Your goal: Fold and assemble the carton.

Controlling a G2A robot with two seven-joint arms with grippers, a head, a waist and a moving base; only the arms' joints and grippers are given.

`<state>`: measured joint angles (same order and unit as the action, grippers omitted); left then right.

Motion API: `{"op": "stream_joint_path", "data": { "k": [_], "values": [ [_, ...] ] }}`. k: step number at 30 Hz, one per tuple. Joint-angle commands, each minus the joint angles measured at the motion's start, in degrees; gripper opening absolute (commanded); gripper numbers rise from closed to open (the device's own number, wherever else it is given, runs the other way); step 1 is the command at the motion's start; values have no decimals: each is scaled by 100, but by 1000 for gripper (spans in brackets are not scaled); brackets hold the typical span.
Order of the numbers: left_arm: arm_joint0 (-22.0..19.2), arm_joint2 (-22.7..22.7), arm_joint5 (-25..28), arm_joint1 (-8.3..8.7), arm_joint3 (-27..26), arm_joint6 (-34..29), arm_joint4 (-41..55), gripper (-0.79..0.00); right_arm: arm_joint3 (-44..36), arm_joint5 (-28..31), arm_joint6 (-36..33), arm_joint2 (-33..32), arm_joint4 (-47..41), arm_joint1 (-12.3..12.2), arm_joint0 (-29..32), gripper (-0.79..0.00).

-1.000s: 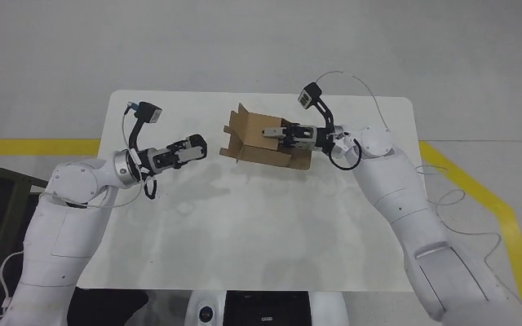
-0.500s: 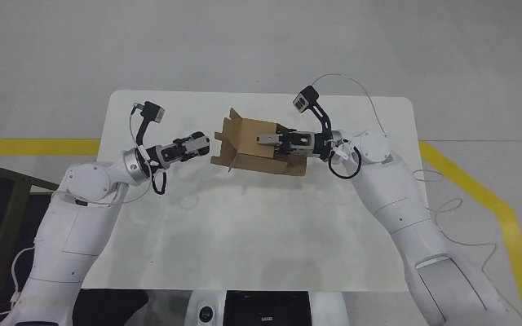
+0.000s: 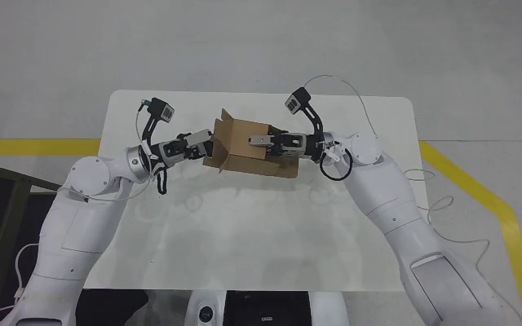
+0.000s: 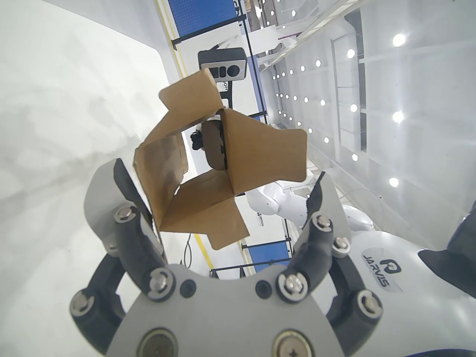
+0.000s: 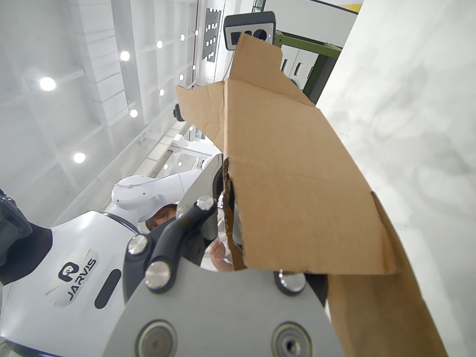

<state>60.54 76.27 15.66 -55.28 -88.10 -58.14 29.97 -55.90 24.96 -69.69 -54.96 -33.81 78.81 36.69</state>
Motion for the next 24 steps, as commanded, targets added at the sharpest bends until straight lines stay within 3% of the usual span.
{"op": "stream_joint_path", "data": {
  "k": [1,24],
  "values": [
    [-1,19,-83,-1,-28,-38,113,0,27,24,4,15,1,11,-7,-785],
    [-69,22,-294,-43,-125,9,265,0,33,207,-152,163,-252,142,33,-785]
  ]
}}
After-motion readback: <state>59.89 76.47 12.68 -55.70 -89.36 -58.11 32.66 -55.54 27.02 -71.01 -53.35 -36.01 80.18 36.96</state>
